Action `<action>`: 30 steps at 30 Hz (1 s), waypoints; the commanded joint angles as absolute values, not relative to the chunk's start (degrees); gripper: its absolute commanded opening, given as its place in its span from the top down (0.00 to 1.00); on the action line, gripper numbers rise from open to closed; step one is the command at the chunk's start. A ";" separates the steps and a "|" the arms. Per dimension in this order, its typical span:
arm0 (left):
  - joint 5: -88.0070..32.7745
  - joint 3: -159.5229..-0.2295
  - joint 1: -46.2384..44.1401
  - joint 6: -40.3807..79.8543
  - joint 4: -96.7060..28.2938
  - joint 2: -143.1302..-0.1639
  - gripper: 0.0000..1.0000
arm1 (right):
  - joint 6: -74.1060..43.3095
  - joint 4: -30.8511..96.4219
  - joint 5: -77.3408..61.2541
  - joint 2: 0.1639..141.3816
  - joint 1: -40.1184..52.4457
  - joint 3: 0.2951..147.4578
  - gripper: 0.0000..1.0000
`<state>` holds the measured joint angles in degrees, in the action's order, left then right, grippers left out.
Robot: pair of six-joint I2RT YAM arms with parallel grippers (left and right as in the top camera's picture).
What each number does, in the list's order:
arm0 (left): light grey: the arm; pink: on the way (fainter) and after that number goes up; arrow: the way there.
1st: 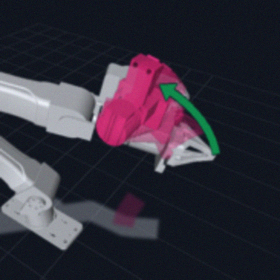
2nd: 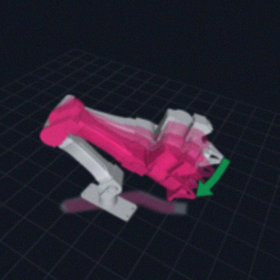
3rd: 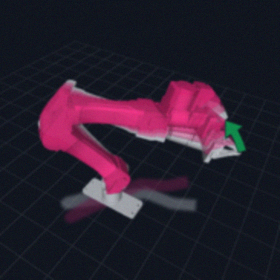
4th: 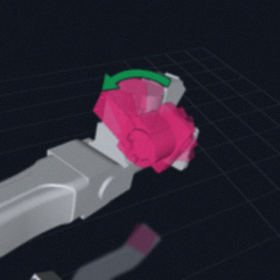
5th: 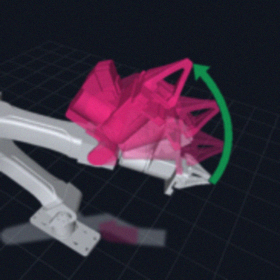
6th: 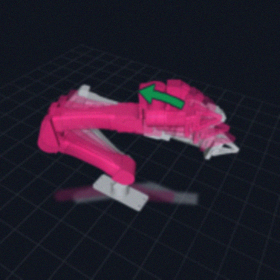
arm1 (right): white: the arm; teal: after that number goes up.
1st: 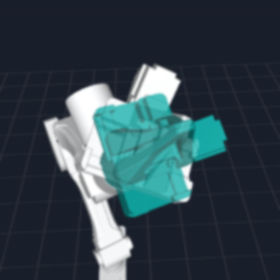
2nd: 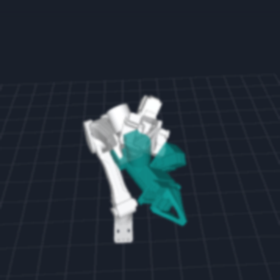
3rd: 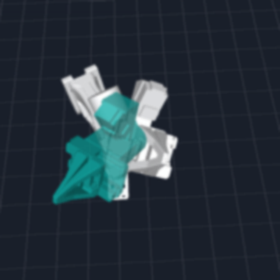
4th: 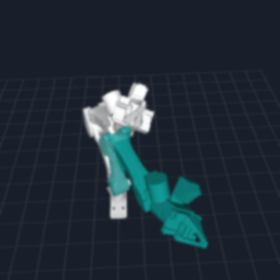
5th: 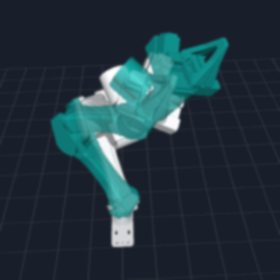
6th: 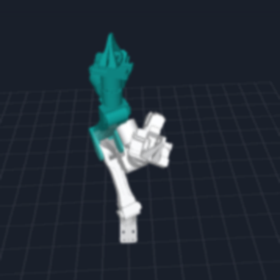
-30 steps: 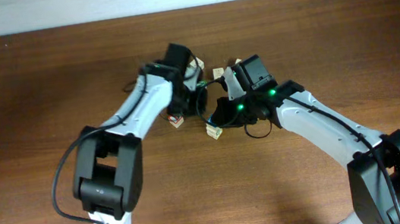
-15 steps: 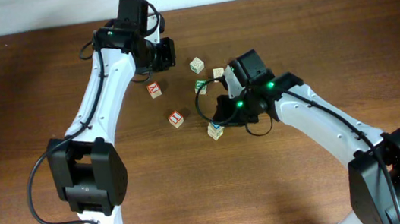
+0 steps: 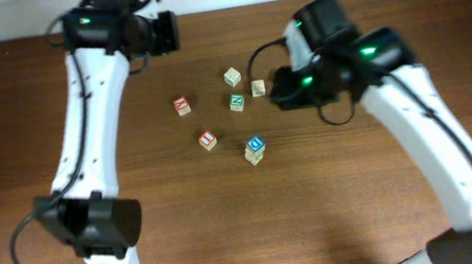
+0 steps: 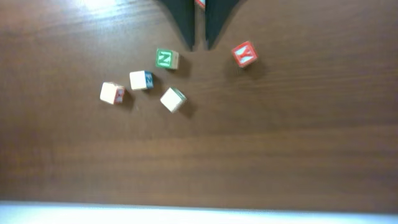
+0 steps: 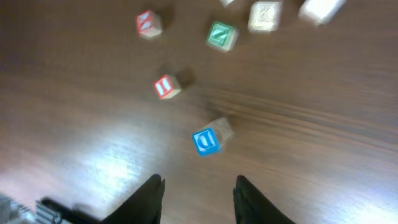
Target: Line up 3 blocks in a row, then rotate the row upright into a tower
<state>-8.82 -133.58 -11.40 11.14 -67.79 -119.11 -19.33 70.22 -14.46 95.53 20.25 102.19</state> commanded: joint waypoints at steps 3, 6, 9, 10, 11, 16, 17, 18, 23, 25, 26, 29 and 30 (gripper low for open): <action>-3.36 -136.25 -10.70 10.15 -73.06 -111.74 0.01 | -18.00 83.22 -2.15 85.27 18.57 115.48 0.24; -3.36 -136.16 -10.70 10.15 -74.59 -111.74 0.01 | -18.00 88.18 -1.63 79.64 18.57 119.31 0.02; -3.38 -136.16 -10.72 10.15 -75.07 -111.74 0.01 | -18.02 91.44 -1.72 72.10 18.57 119.92 0.01; -3.36 -136.16 -10.70 10.15 -75.55 -111.74 0.01 | -18.04 91.70 -2.17 70.43 18.57 119.92 0.02; -3.36 -136.16 -10.70 10.15 -76.03 -111.74 0.01 | -18.02 91.77 -2.52 68.23 18.57 119.92 0.01; -3.38 -136.16 -10.70 10.15 -75.99 -111.74 0.01 | -18.02 91.77 -2.52 61.12 18.57 119.92 0.02; -3.36 -136.16 -10.70 10.15 -76.01 -111.74 0.01 | -18.02 91.77 -2.52 60.16 18.57 119.92 0.01; -3.36 -136.16 -10.70 10.15 -75.99 -111.74 0.01 | -18.02 91.77 -2.52 59.68 18.57 119.92 0.01; -3.36 -136.16 -10.70 10.15 -76.01 -111.74 0.01 | -17.96 92.66 8.45 58.85 18.59 119.15 0.01; -3.38 -136.16 -10.70 10.15 -75.99 -111.74 0.01 | -17.28 90.06 13.17 58.83 17.17 115.39 0.01; -3.38 -136.16 -10.70 10.15 -76.01 -111.74 0.01 | -16.38 87.42 12.88 57.98 15.53 112.81 0.01; -3.36 -136.16 -10.70 10.15 -75.99 -111.74 0.01 | -8.29 72.90 9.78 51.81 11.05 98.74 0.01; -3.38 -136.16 -10.70 10.15 -75.99 -111.74 0.01 | -5.67 67.72 8.58 49.23 10.09 93.54 0.01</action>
